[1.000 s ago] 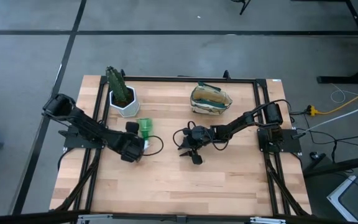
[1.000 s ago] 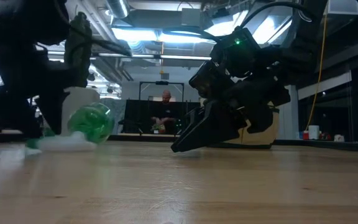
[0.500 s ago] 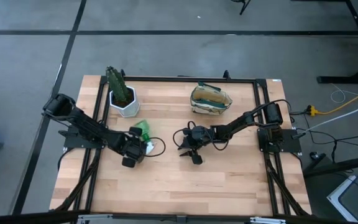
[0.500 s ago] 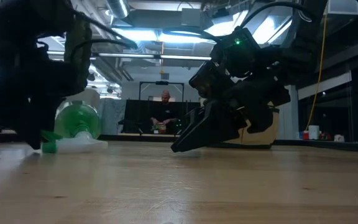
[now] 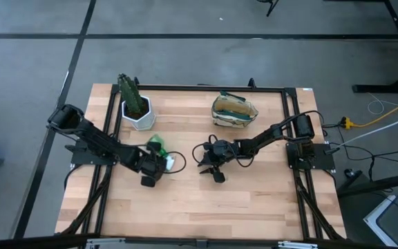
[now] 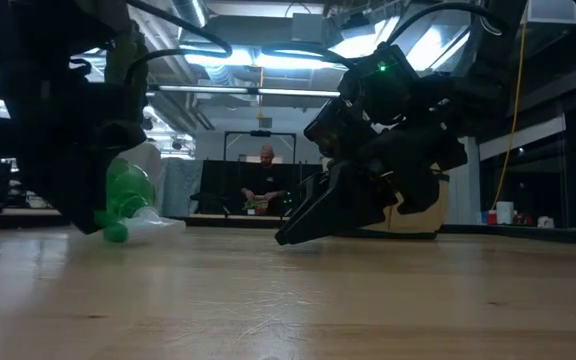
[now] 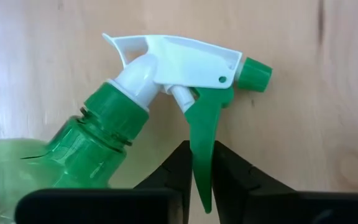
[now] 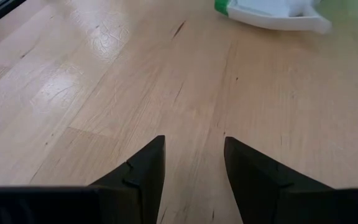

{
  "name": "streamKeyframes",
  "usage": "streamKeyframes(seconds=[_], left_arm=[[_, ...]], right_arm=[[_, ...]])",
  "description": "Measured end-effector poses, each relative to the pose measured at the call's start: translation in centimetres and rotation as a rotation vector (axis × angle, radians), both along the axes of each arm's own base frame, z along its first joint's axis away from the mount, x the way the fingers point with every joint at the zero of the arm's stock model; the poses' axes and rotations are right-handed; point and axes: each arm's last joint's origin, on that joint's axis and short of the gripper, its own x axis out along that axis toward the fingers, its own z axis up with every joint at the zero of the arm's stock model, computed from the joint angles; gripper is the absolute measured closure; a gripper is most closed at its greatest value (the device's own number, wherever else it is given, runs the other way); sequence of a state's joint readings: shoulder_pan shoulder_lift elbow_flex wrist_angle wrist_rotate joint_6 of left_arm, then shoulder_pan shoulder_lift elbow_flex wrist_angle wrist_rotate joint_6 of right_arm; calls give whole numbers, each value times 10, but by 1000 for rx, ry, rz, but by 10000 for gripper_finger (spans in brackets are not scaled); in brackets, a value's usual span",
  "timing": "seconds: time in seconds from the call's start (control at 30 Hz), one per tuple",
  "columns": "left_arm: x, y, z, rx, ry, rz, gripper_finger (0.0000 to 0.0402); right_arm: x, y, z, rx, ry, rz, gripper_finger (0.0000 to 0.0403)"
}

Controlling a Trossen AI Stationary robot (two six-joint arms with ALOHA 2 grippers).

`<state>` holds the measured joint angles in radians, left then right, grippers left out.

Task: Pick & Place Garden tools in Gardening bag
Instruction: Put the green spray bottle into the brown gardening bag

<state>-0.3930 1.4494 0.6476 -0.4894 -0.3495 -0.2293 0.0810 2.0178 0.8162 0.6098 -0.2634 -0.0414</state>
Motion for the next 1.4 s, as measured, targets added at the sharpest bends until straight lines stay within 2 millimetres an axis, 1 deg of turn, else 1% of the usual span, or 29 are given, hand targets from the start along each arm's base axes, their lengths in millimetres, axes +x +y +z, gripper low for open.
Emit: streamKeyframes(seconds=[0.1, 0.4, 0.67, 0.83, 1.17, 1.4], left_arm=[[3, 2, 1, -13, -36, 57, 374], [17, 7, 6, -58, -168, 98, 374], [32, 20, 11, -89, -289, 162, 374], [40, 29, 16, -73, -378, 200, 374], [62, 45, 36, -31, -610, 134, 374], [69, 59, 45, 4, -702, 117, 374]], right_arm=[[0, 0, 0, 1, 0, -1, 236], [0, 0, 0, 7, 3, -5, 236], [0, 0, 0, 8, 3, -6, 236], [0, 0, 0, 8, 3, -6, 236], [0, 0, 0, 9, 3, -6, 236], [0, 0, 0, 8, 3, -6, 236]])
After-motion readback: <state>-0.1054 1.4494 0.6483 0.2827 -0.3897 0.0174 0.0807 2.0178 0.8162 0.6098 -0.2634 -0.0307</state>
